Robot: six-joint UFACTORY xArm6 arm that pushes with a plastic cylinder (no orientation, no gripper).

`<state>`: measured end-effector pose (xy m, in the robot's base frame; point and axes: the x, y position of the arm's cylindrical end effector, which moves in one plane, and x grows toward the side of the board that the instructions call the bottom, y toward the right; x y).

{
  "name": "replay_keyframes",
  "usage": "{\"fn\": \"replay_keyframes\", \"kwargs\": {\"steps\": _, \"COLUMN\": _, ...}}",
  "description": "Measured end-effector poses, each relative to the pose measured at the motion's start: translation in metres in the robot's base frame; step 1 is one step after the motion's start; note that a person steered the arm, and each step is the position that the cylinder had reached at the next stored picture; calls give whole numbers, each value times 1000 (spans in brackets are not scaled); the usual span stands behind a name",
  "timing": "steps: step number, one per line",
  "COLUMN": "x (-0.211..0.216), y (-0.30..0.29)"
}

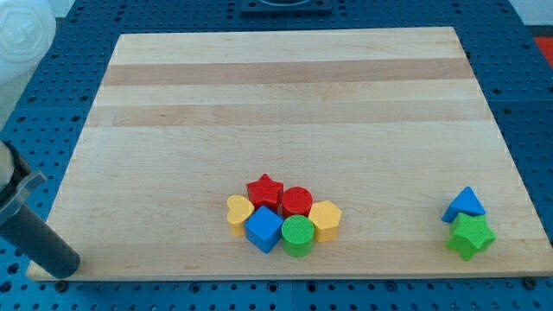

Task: Move your arm towards the right side

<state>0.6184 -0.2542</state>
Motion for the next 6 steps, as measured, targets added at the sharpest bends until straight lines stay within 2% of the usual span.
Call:
{"fn": "replay_keyframes", "kwargs": {"steps": 4, "x": 0, "y": 64}}
{"fn": "replay_keyframes", "kwargs": {"steps": 6, "x": 0, "y": 148}}
